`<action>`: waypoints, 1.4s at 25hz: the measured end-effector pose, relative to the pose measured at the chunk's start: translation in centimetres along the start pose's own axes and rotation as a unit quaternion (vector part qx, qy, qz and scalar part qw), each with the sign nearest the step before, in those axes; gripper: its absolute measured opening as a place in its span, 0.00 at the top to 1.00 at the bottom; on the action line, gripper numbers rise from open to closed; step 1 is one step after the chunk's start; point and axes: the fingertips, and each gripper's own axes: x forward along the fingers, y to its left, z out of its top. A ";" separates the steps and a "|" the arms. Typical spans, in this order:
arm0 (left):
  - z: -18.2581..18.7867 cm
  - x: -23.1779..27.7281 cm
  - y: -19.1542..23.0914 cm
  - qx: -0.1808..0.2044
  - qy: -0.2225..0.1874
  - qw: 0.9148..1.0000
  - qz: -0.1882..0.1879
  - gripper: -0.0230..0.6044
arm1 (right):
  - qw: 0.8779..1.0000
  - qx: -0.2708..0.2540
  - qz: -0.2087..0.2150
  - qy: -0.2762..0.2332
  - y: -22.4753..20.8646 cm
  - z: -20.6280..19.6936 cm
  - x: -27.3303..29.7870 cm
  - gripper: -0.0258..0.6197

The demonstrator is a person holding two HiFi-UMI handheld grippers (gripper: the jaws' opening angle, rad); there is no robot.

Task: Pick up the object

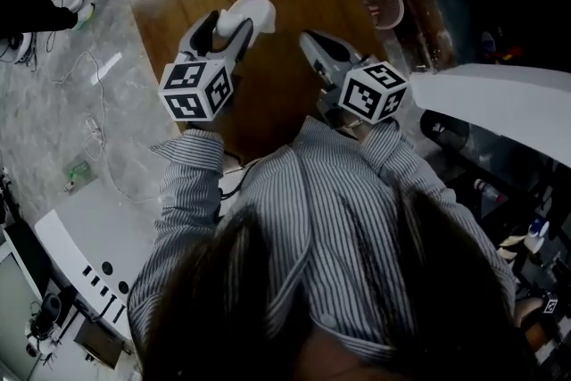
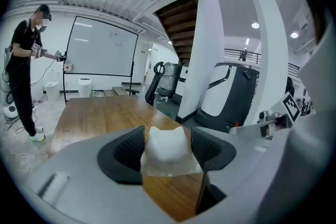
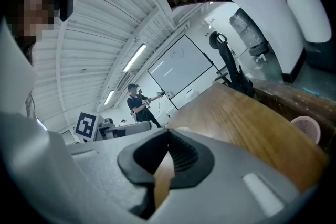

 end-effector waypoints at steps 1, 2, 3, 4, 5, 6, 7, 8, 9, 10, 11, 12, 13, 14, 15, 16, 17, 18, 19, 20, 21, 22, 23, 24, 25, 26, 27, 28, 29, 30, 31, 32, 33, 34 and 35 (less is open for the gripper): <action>0.2 -0.6 -0.2 -0.001 -0.006 1.000 0.001 0.52 | 1.000 -0.004 0.001 -0.003 0.2 0.3 -0.2 0.96; 0.4 -1.1 -0.4 -0.002 -0.011 1.000 0.002 0.52 | 1.000 -0.008 0.001 -0.005 0.5 0.5 -0.3 0.96; 0.6 -1.6 -0.6 -0.003 -0.016 1.000 0.002 0.52 | 1.000 -0.013 0.003 -0.007 0.8 0.7 -0.5 0.96; 0.7 -2.2 -0.9 -0.005 -0.021 1.000 0.002 0.52 | 1.000 -0.017 0.004 -0.008 1.1 0.8 -0.6 0.96; 0.7 -2.7 -1.1 -0.008 -0.025 1.000 0.002 0.52 | 1.000 -0.022 0.006 -0.007 1.4 0.8 -0.8 0.96; 0.7 -3.1 -1.3 -0.012 -0.028 1.000 0.002 0.52 | 1.000 -0.026 0.008 -0.006 1.7 0.8 -0.9 0.96; 0.8 -3.6 -1.5 -0.014 -0.030 0.999 0.001 0.52 | 1.000 -0.029 0.010 -0.003 2.0 0.7 -0.9 0.96; 0.8 -4.0 -1.6 -0.016 -0.032 0.999 0.002 0.52 | 0.999 -0.033 0.011 0.002 2.2 0.6 -0.9 0.96; 0.7 -4.4 -1.7 -0.016 -0.034 0.999 0.002 0.52 | 0.999 -0.037 0.010 0.007 2.4 0.4 -0.9 0.96; 0.7 -4.8 -1.8 -0.016 -0.035 0.999 0.002 0.52 | 0.999 -0.042 0.007 0.012 2.6 0.1 -0.9 0.96; 0.6 -5.1 -1.8 -0.017 -0.035 0.999 0.002 0.52 | 0.999 -0.049 0.004 0.017 2.7 -0.1 -0.8 0.96; 0.4 -5.3 -1.8 -0.018 -0.036 0.999 0.003 0.52 | 0.998 -0.056 0.002 0.022 2.8 -0.4 -0.8 0.96; 0.3 -5.6 -1.8 -0.020 -0.036 0.999 0.003 0.52 | 0.998 -0.061 0.003 0.027 3.0 -0.6 -0.7 0.96; 0.2 -5.7 -1.7 -0.022 -0.037 0.999 0.003 0.52 | 0.998 -0.064 0.004 0.029 3.2 -0.7 -0.5 0.96; 0.1 -5.8 -1.7 -0.024 -0.038 0.999 0.003 0.52 | 0.997 -0.065 0.005 0.031 3.4 -0.8 -0.5 0.96; 0.0 -5.9 -1.7 -0.025 -0.038 0.999 0.003 0.52 | 0.997 -0.066 0.006 0.032 3.5 -0.8 -0.4 0.96; -0.1 -5.9 -1.8 -0.025 -0.038 0.999 0.002 0.52 | 0.997 -0.067 0.006 0.033 3.5 -0.8 -0.4 0.96; -0.2 -5.9 -1.8 -0.025 -0.038 0.999 0.002 0.52 | 0.997 -0.068 0.006 0.032 3.5 -0.8 -0.3 0.96; -0.2 -5.9 -1.7 -0.024 -0.038 0.999 0.002 0.52 | 0.997 -0.069 0.006 0.032 3.5 -0.8 -0.2 0.96; -0.2 -5.9 -1.7 -0.023 -0.038 0.999 0.001 0.52 | 0.997 -0.068 0.005 0.031 3.5 -0.8 -0.1 0.96; -0.2 -5.9 -1.6 -0.023 -0.039 0.999 0.001 0.52 | 0.997 -0.068 0.005 0.030 3.5 -0.7 -0.1 0.96; -0.2 -5.9 -1.6 -0.024 -0.039 0.999 0.001 0.53 | 0.997 -0.068 0.004 0.030 3.4 -0.7 -0.1 0.96; -0.2 -5.9 -1.6 -0.024 -0.039 0.999 0.001 0.53 | 0.997 -0.067 0.003 0.030 3.4 -0.7 -0.1 0.96; -0.1 -5.9 -1.5 -0.025 -0.039 0.999 0.001 0.53 | 0.997 -0.067 0.003 0.030 3.4 -0.6 -0.1 0.96; -0.1 -5.9 -1.5 -0.025 -0.039 0.999 0.001 0.53 | 0.997 -0.067 0.004 0.031 3.4 -0.6 0.0 0.96; 0.0 -5.9 -1.5 -0.026 -0.038 0.999 0.001 0.53 | 0.997 -0.067 0.004 0.032 3.5 -0.6 0.0 0.96; -0.1 -5.8 -1.5 -0.027 -0.038 0.999 0.001 0.53 | 0.997 -0.067 0.005 0.033 3.4 -0.6 0.0 0.96; -0.1 -5.8 -1.4 -0.029 -0.037 0.999 0.000 0.53 | 0.997 -0.067 0.006 0.035 3.4 -0.7 0.1 0.96; -0.2 -5.7 -1.4 -0.030 -0.036 0.999 0.000 0.53 | 0.997 -0.066 0.007 0.036 3.4 -0.8 0.1 0.96; -0.2 -5.7 -1.4 -0.031 -0.036 0.999 0.000 0.53 | 0.997 -0.066 0.008 0.038 3.4 -0.9 0.1 0.96; -0.2 -5.6 -1.4 -0.031 -0.035 0.999 0.001 0.53 | 0.997 -0.065 0.009 0.039 3.4 -0.9 0.1 0.96; -0.2 -5.6 -1.4 -0.032 -0.035 0.999 0.001 0.53 | 0.997 -0.065 0.009 0.040 3.4 -0.9 0.1 0.96; -0.2 -5.6 -1.4 -0.033 -0.035 0.999 0.001 0.53 | 0.997 -0.065 0.010 0.040 3.3 -0.9 0.1 0.96; -0.3 -5.5 -1.4 -0.034 -0.035 0.999 0.001 0.53 | 0.997 -0.066 0.010 0.041 3.3 -0.9 0.1 0.96; -0.3 -5.5 -1.3 -0.035 -0.036 0.999 0.002 0.53 | 0.997 -0.066 0.010 0.042 3.2 -0.9 0.2 0.96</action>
